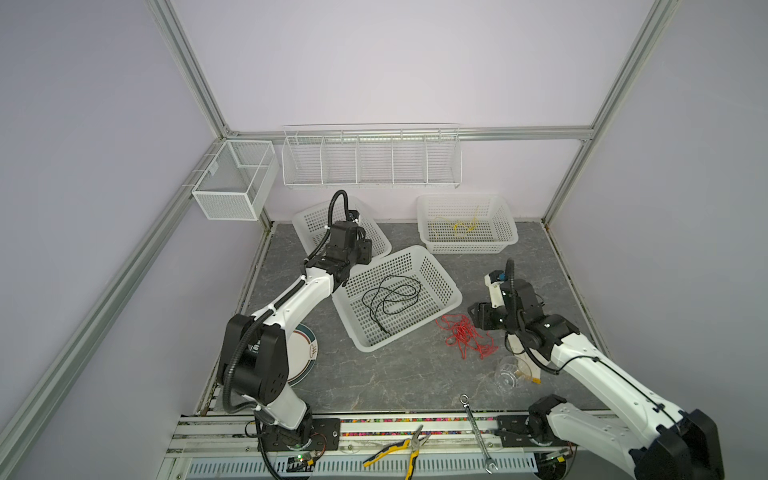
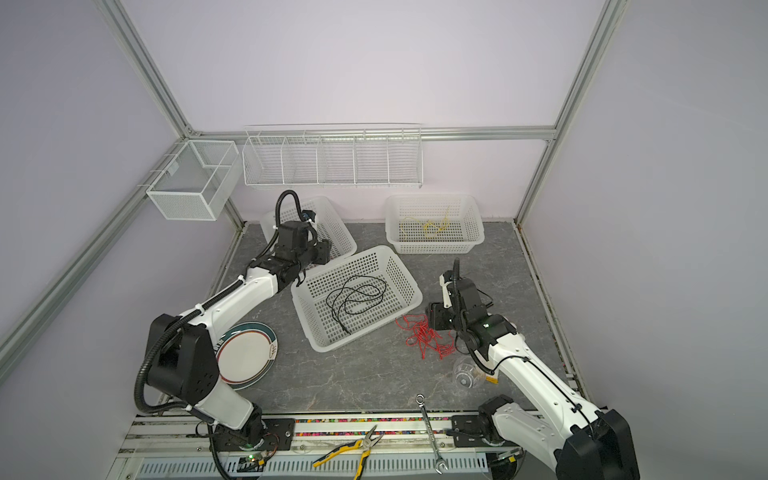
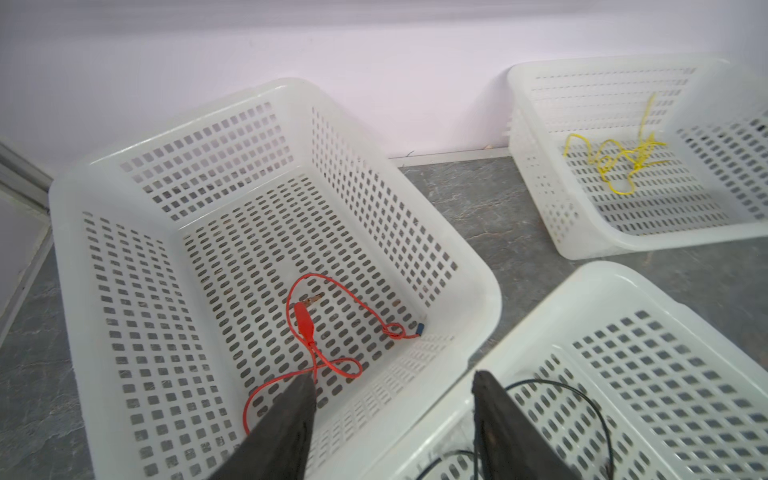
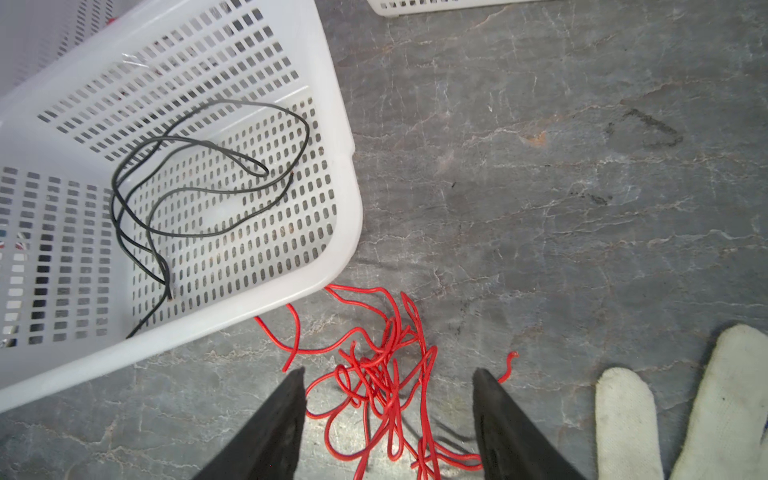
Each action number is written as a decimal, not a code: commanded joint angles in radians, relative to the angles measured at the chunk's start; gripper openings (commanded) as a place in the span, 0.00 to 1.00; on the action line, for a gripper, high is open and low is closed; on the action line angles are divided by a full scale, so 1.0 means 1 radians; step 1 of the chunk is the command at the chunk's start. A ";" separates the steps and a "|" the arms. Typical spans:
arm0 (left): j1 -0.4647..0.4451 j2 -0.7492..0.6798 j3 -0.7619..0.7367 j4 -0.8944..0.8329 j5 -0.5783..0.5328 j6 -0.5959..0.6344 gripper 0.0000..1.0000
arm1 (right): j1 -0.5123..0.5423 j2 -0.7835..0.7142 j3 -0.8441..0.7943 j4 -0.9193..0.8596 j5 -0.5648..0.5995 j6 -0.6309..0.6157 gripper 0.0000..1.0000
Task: Untangle the cables
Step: 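Lower the right gripper onto the red tangle and close it while the left withdraws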
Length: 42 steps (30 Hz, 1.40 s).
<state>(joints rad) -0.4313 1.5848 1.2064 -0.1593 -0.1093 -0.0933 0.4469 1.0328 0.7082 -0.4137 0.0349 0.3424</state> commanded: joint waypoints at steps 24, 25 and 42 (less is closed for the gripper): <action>-0.370 -0.388 -0.434 0.236 0.120 0.005 0.61 | 0.212 0.061 -0.025 -0.045 0.278 0.046 0.51; -0.371 -0.393 -0.434 0.234 0.124 0.003 0.62 | 0.211 0.047 -0.028 -0.063 0.315 0.059 0.52; -0.393 -0.377 -0.438 0.241 0.158 -0.023 0.62 | 0.158 0.235 -0.064 0.124 0.211 0.086 0.39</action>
<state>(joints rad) -0.8188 1.2030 0.7788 0.0715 0.0429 -0.1005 0.6121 1.2396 0.6415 -0.3653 0.2703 0.4164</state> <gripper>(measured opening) 0.619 0.398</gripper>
